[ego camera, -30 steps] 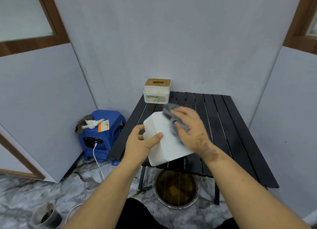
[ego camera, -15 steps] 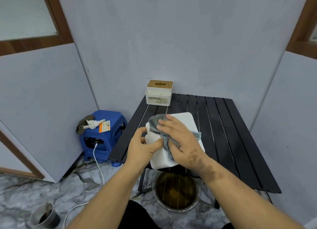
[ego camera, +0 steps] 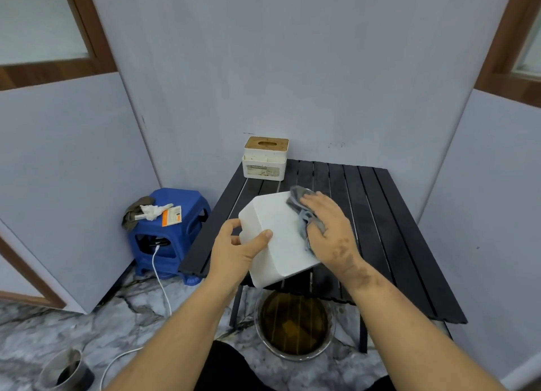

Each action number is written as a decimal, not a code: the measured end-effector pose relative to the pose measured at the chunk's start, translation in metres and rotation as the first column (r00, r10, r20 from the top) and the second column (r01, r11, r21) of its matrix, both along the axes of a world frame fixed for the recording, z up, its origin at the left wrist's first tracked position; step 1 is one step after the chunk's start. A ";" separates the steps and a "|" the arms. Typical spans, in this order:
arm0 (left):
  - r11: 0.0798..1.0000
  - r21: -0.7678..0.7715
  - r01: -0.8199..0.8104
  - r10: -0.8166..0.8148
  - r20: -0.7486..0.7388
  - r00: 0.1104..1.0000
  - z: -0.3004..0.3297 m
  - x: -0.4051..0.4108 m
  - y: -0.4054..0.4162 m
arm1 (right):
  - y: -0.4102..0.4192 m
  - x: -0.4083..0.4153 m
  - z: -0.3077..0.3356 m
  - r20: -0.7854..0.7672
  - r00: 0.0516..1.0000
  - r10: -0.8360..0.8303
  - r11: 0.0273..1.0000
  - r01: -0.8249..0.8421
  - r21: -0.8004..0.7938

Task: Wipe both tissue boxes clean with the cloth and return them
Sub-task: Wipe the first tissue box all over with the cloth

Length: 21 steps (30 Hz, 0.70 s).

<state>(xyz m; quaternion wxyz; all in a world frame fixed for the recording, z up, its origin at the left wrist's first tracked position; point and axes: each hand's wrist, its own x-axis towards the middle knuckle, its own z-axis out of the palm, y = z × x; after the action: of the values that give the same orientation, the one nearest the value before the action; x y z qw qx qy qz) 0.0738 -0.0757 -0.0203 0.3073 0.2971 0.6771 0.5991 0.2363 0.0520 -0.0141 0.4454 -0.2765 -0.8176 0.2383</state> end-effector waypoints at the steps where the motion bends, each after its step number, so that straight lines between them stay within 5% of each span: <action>1: 1.000 0.005 -0.001 0.001 -0.014 1.000 0.001 0.002 0.001 | -0.005 -0.002 0.005 -0.018 0.999 -0.042 0.998 0.041 -0.041; 4: 1.000 0.009 -0.005 0.005 -0.034 0.999 0.002 0.005 0.000 | -0.041 -0.015 0.015 -0.039 0.951 0.307 0.951 -0.308 -0.036; 6: 1.000 0.012 -0.021 0.021 -0.015 1.000 0.000 0.004 -0.003 | -0.041 -0.016 0.009 0.014 0.924 0.383 0.922 -0.383 0.058; 11: 1.000 0.004 -0.027 0.027 -0.016 1.000 0.001 0.005 -0.003 | -0.011 -0.015 -0.002 -0.077 0.991 -0.111 0.994 0.110 -0.025; 16: 0.999 0.022 -0.049 0.050 -0.029 0.998 0.000 0.008 -0.008 | -0.033 -0.008 -0.010 0.052 0.951 0.304 0.936 -0.308 0.169; 21: 1.000 0.013 -0.023 0.023 -0.070 0.997 0.007 0.014 -0.003 | 0.006 0.003 -0.016 -0.092 0.985 -0.149 0.988 0.144 -0.054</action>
<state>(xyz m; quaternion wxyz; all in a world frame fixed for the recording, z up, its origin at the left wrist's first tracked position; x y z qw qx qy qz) 0.0880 -0.0787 -0.0132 0.2746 0.3120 0.6872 0.5958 0.2394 0.0577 -0.0302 0.4939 -0.3345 -0.7668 0.2372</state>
